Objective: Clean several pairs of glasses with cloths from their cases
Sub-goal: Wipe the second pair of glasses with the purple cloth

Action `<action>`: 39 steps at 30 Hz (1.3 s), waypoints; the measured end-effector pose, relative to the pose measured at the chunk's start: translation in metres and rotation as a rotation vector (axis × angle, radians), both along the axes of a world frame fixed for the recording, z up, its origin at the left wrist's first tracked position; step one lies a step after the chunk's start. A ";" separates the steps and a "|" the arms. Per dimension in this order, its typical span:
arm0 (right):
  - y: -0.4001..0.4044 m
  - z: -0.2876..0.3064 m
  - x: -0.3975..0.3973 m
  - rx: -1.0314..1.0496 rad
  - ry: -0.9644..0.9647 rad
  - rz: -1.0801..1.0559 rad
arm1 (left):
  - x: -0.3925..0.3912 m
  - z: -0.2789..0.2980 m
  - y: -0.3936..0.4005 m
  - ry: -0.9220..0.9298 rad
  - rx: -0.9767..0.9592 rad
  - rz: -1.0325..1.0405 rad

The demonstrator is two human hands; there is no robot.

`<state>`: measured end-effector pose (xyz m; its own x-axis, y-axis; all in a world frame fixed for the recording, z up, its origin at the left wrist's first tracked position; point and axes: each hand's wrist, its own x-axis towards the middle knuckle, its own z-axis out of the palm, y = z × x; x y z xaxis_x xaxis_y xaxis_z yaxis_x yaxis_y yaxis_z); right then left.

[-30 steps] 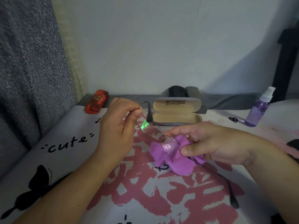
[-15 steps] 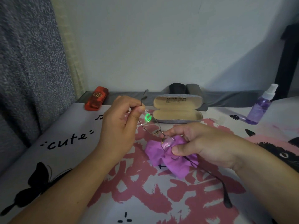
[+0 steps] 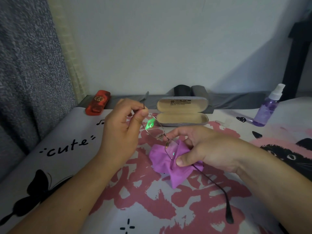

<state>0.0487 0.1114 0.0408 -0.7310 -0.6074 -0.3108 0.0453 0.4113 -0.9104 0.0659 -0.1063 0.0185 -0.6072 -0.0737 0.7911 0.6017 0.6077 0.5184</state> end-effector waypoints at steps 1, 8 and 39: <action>-0.001 0.001 0.002 0.011 0.012 -0.013 | 0.000 -0.001 0.000 -0.014 0.023 -0.012; -0.009 -0.004 0.002 -0.056 0.060 -0.110 | 0.000 -0.003 -0.001 -0.108 0.102 -0.037; 0.001 0.008 0.004 0.000 0.126 0.114 | 0.002 0.001 0.001 -0.065 0.144 -0.174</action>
